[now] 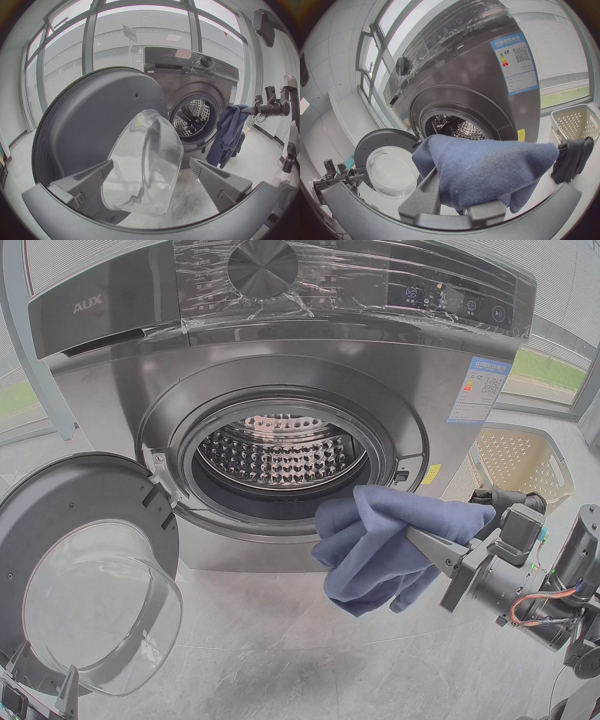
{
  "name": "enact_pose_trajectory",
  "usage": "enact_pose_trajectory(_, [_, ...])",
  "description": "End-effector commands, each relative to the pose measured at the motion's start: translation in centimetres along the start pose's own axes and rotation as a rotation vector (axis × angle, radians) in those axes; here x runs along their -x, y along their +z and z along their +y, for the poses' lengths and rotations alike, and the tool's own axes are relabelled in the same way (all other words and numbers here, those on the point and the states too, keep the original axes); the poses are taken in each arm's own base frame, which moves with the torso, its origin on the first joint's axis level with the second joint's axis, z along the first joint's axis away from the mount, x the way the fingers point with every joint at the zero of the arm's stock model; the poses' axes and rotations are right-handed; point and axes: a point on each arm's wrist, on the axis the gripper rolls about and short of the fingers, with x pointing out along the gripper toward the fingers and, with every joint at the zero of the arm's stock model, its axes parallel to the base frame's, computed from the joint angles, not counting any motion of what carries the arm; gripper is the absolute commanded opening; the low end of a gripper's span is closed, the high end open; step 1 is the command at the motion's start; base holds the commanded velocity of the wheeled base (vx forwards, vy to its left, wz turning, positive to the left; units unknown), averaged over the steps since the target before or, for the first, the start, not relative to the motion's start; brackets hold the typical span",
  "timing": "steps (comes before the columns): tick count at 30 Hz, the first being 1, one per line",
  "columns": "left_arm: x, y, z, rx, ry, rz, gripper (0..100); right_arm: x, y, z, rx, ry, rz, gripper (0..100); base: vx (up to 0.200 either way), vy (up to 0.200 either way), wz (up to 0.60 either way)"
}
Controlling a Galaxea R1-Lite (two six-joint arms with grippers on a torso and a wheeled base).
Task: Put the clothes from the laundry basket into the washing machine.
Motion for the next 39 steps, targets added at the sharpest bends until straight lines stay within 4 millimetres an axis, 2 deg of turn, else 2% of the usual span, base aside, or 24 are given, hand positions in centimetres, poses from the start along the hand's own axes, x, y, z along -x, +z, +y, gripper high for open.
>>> enact_pose_trajectory(1, [1.0, 3.7, -0.1, 0.012, -0.053, -0.153, 100, -1.1, -0.9, 0.6, 0.003, 0.024, 0.010, 0, 0.000, 0.000, 0.00])
enact_pose_trajectory(2, [1.1, 5.9, -0.2, 0.016, -0.120, -0.170, 100, -1.4, -0.9, 0.9, -0.001, 0.040, -0.006, 0, 0.000, 0.000, 0.00])
enact_pose_trajectory(3, [0.3, 6.9, -0.4, 0.022, -0.177, -0.121, 100, -1.8, -0.7, 1.1, -0.005, 0.060, -0.025, 0, 0.000, 0.000, 0.00])
enact_pose_trajectory(4, [-0.5, 7.0, -0.4, 0.028, -0.219, -0.065, 100, -2.2, -0.8, 1.3, -0.007, 0.074, -0.031, 0, 0.000, 0.000, 0.00])
enact_pose_trajectory(5, [-0.5, 7.0, -0.4, 0.028, -0.219, -0.065, 100, -2.2, -0.8, 1.3, -0.007, 0.074, -0.031, 0, 0.000, 0.000, 0.00])
enact_pose_trajectory(7, [-2.7, 7.0, -0.7, 0.036, -0.325, 0.063, 100, -3.2, -0.9, 1.9, -0.013, 0.100, -0.046, 0, 0.000, 0.000, 0.00])
enact_pose_trajectory(9, [-3.4, 7.2, -0.8, 0.040, -0.374, 0.089, 100, -3.5, -0.9, 2.0, -0.014, 0.103, -0.055, 0, 0.000, 0.000, 0.00])
enact_pose_trajectory(10, [-4.8, 7.6, -1.0, 0.050, -0.465, 0.125, 100, -4.1, -1.0, 2.2, -0.018, 0.107, -0.073, 0, 0.000, 0.000, 0.00])
enact_pose_trajectory(13, [-6.9, 8.0, -1.2, 0.058, -0.541, 0.174, 100, -4.6, -0.9, 2.3, -0.022, 0.113, -0.098, 0, 0.000, 0.000, 0.00])
enact_pose_trajectory(14, [-7.1, 8.0, -1.2, 0.058, -0.546, 0.176, 100, -4.7, -0.9, 2.3, -0.022, 0.113, -0.098, 0, 0.000, 0.000, 0.00])
enact_pose_trajectory(15, [-8.4, 8.1, -1.5, 0.057, -0.595, 0.206, 100, -5.0, -0.9, 2.4, -0.024, 0.116, -0.105, 0, 0.000, 0.000, 0.00])
enact_pose_trajectory(17, [-9.6, 8.4, -1.9, 0.058, -0.639, 0.223, 100, -5.2, -0.9, 2.5, -0.023, 0.117, -0.109, 0, 0.000, 0.000, 0.00])
enact_pose_trajectory(19, [-12.0, 8.7, -3.2, 0.061, -0.726, 0.247, 100, -5.5, -1.1, 2.7, -0.025, 0.122, -0.105, 0, 0.000, 0.000, 0.00])
enact_pose_trajectory(21, [-12.8, 8.6, -3.7, 0.061, -0.753, 0.250, 100, -5.7, -1.4, 2.7, -0.024, 0.122, -0.098, 0, 0.000, 0.000, 0.00])
enact_pose_trajectory(22, [-13.8, 8.5, -4.7, 0.056, -0.794, 0.252, 100, -5.9, -1.8, 2.7, -0.024, 0.121, -0.100, 0, 0.000, 0.000, 0.00])
enact_pose_trajectory(27, [-14.3, 8.1, -7.4, 0.071, -0.810, 0.284, 100, -6.1, -1.0, 2.9, -0.035, 0.123, -0.155, 0, 0.000, 0.000, 0.00])
enact_pose_trajectory(32, [-15.4, 6.7, -8.5, 0.092, -0.808, 0.388, 100, -6.5, -0.9, 2.6, -0.034, 0.111, -0.160, 0, 0.000, 0.000, 0.00])
enact_pose_trajectory(39, [-16.7, 6.7, -10.1, 0.136, -0.849, 0.399, 100, -6.5, -0.9, 2.9, -0.032, 0.127, -0.155, 0, 0.000, 0.000, 0.00])
